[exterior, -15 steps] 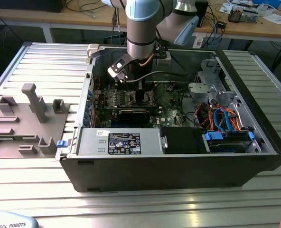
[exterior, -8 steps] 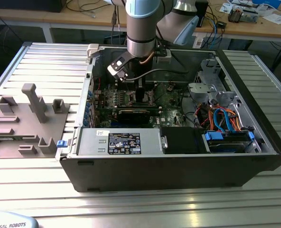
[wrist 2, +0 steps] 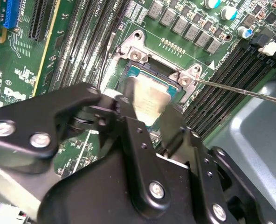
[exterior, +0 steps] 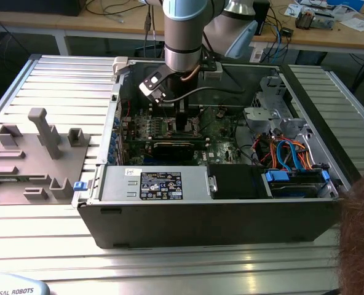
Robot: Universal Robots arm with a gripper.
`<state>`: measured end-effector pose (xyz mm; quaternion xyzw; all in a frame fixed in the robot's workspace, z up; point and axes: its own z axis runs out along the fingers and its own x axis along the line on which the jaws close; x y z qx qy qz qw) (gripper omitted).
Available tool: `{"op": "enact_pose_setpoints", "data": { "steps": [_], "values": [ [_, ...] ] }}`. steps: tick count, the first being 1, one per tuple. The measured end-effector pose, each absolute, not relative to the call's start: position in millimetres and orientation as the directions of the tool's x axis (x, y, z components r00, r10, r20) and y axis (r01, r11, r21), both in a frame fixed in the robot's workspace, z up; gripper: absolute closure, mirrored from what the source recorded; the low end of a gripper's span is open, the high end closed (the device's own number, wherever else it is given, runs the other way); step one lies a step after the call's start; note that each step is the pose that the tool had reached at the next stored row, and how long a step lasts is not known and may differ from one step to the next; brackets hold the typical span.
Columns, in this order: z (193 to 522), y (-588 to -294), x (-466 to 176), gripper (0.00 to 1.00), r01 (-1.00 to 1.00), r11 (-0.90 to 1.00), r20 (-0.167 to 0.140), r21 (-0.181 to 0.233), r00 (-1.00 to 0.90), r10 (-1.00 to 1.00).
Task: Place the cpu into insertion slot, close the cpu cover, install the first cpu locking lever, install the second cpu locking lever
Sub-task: 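Place the cpu into insertion slot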
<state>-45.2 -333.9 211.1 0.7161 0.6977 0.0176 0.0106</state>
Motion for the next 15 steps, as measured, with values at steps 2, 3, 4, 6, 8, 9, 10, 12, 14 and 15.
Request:
{"op": "enact_pose_setpoints", "data": {
  "steps": [2,3,4,6,8,9,10,12,14,15],
  "values": [
    [211.2,-333.9,-45.2,0.59,0.999,-0.026,0.01,0.04,0.026,1.0],
    [211.2,-333.9,-45.2,0.65,0.999,-0.026,0.01,0.04,0.026,1.0],
    [211.2,-333.9,-45.1,0.71,0.999,-0.026,0.01,0.04,0.026,1.0],
    [211.2,-333.9,-45.2,0.77,0.999,-0.026,0.009,0.04,0.026,1.0],
    [211.2,-334.0,-45.2,0.89,0.999,-0.026,0.008,0.04,0.026,1.0],
    [211.2,-334.0,-45.2,0.89,0.999,-0.026,0.008,0.04,0.026,1.0],
    [211.2,-333.9,-45.2,0.89,0.999,-0.026,0.008,0.04,0.026,1.0],
    [211.2,-334.0,-45.1,0.89,0.999,-0.026,0.008,0.039,0.026,1.0],
    [211.2,-334.0,-44.4,0.89,0.999,-0.026,0.007,0.037,0.025,1.0],
    [211.1,-334.0,-44.2,0.89,0.999,-0.025,0.008,0.035,0.025,1.0]
  ]
}}
